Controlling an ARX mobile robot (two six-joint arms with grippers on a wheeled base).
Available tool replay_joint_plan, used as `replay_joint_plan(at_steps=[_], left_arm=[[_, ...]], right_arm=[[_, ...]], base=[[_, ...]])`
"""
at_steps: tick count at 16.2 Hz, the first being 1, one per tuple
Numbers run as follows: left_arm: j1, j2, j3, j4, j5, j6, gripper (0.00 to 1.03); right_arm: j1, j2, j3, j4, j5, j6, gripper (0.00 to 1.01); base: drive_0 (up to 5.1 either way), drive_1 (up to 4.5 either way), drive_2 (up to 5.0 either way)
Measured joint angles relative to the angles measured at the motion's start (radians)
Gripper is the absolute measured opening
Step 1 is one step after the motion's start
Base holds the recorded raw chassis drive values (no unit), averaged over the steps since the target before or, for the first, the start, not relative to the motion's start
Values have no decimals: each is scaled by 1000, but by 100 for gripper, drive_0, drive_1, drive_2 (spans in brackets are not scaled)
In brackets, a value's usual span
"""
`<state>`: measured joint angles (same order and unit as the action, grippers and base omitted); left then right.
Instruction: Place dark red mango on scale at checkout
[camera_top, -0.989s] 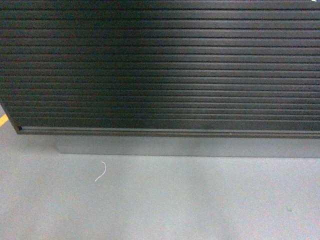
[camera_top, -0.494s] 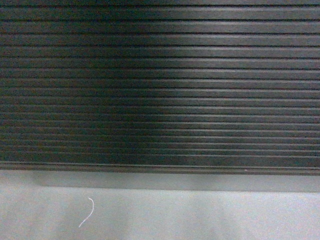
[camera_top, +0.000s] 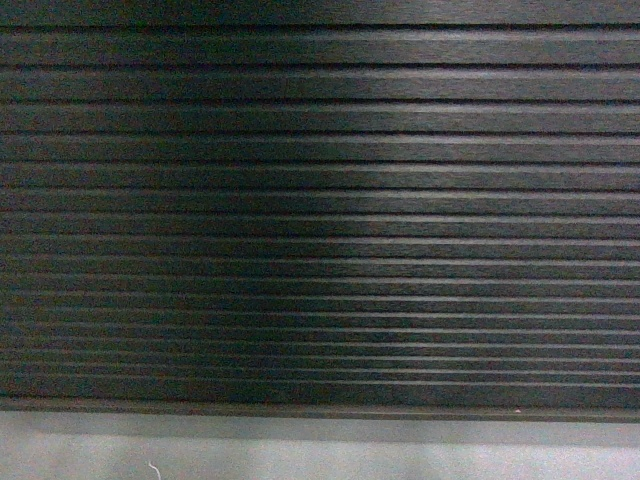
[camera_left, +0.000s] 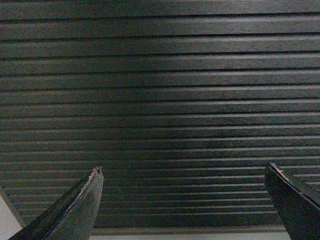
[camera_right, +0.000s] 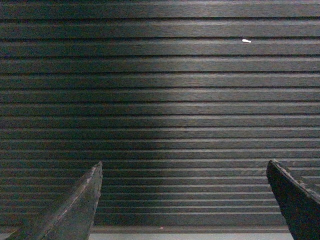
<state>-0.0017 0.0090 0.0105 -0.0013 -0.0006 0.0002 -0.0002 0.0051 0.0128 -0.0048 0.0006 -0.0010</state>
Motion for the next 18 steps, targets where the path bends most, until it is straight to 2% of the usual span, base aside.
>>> replay_joint_plan(at_steps=[18], left_arm=[[0, 0, 0, -2, 0, 0, 98]], right_arm=[[0, 0, 0, 0, 0, 0, 98]], base=[[0, 0, 0]])
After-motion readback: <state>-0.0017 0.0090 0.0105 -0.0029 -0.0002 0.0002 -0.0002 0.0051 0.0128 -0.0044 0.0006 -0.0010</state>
